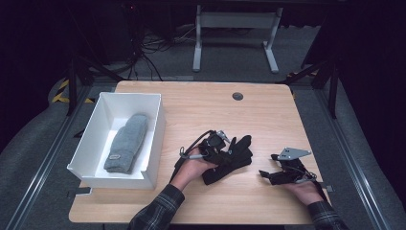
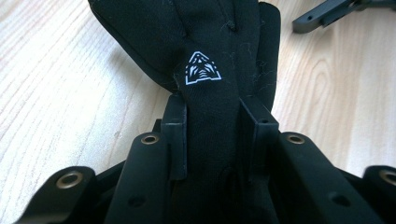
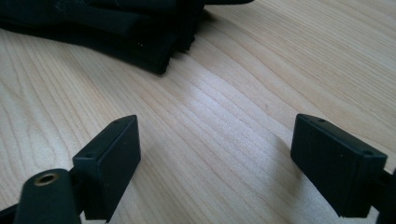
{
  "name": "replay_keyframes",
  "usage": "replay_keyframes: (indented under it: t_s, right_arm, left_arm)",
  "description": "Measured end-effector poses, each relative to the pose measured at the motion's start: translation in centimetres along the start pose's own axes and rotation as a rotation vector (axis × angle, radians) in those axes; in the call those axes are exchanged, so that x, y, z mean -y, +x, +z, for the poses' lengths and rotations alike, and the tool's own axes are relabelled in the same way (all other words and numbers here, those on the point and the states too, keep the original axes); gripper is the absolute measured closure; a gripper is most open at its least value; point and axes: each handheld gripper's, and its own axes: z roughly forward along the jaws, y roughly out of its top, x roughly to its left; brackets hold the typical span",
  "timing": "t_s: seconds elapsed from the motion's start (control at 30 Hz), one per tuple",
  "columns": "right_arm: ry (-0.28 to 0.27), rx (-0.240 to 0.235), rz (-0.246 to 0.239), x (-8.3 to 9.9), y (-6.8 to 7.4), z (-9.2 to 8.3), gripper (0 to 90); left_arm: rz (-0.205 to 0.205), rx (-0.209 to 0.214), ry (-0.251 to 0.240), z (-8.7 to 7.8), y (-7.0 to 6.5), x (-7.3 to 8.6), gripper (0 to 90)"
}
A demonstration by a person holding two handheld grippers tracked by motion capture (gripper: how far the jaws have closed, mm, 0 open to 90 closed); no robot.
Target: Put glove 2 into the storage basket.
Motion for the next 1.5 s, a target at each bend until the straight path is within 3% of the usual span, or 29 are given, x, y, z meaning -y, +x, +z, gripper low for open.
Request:
replay_keyframes:
  t_s: [0.3, 0.63, 1.07, 1.5]
  right_arm:
    - [0.001, 0.0, 0.001, 0.0, 0.0, 0.0, 16.2]
    - [0.001, 0.0, 0.002, 0.0, 0.0, 0.0, 16.0]
    - [0.001, 0.0, 0.003, 0.0, 0.0, 0.0, 16.0]
    - [0.001, 0.0, 0.003, 0.0, 0.0, 0.0, 16.0]
  left_arm:
    - [0.007, -0.012, -0.025, -2.1, -0.9, -0.8, 68.0]
    - [-0.035, -0.047, -0.081, -5.6, -1.0, -1.5, 67.9]
    - [-0.054, -0.085, -0.085, -9.5, -1.4, -2.0, 67.9]
    - [-0.085, -0.133, -0.112, -14.0, -0.8, -1.6, 67.9]
